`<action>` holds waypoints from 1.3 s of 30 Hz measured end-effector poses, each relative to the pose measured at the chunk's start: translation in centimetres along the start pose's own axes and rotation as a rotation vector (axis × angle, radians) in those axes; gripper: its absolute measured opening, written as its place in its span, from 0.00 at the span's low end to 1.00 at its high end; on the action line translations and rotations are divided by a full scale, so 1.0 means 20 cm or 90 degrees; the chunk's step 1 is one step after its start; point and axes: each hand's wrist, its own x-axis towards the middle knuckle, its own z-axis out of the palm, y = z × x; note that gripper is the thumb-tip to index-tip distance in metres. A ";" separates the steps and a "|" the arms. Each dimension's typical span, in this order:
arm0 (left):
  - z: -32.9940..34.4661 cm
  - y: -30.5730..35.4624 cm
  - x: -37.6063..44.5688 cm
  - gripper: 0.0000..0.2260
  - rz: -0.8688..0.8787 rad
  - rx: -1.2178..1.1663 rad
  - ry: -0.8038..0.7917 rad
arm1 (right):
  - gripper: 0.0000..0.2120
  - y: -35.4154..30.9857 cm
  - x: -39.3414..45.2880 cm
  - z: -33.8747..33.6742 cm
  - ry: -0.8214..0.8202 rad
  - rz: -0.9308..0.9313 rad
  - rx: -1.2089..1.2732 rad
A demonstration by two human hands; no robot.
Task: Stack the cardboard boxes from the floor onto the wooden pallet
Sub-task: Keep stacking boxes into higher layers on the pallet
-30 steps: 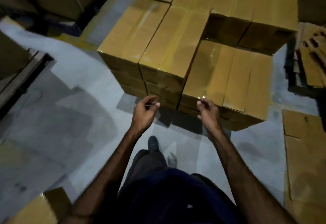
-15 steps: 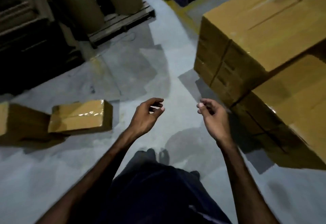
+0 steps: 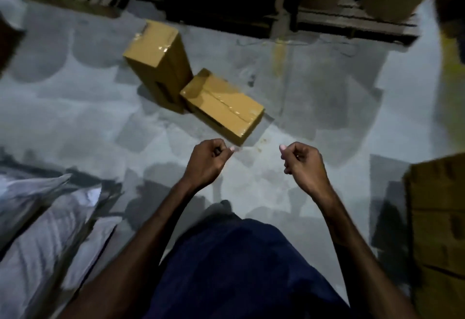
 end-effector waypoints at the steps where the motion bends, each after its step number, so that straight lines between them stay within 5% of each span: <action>1: -0.09 -0.06 0.05 0.19 -0.023 0.009 0.025 | 0.19 -0.07 0.08 0.09 -0.025 -0.011 -0.011; 8: -0.34 -0.33 0.43 0.16 -0.049 0.019 0.051 | 0.18 -0.27 0.50 0.34 -0.103 -0.030 -0.072; 23: 0.00 -0.42 1.30 0.07 -0.287 -0.091 0.187 | 0.13 -0.25 2.05 0.39 -0.286 -0.018 -0.225; 29: 0.26 -0.79 1.86 0.27 -0.432 -0.124 0.173 | 0.15 0.03 2.79 0.57 -0.319 -0.037 -0.337; 39: 0.84 -1.86 2.58 0.28 -0.605 -0.251 0.176 | 0.22 0.99 3.72 1.18 -0.383 0.012 -0.445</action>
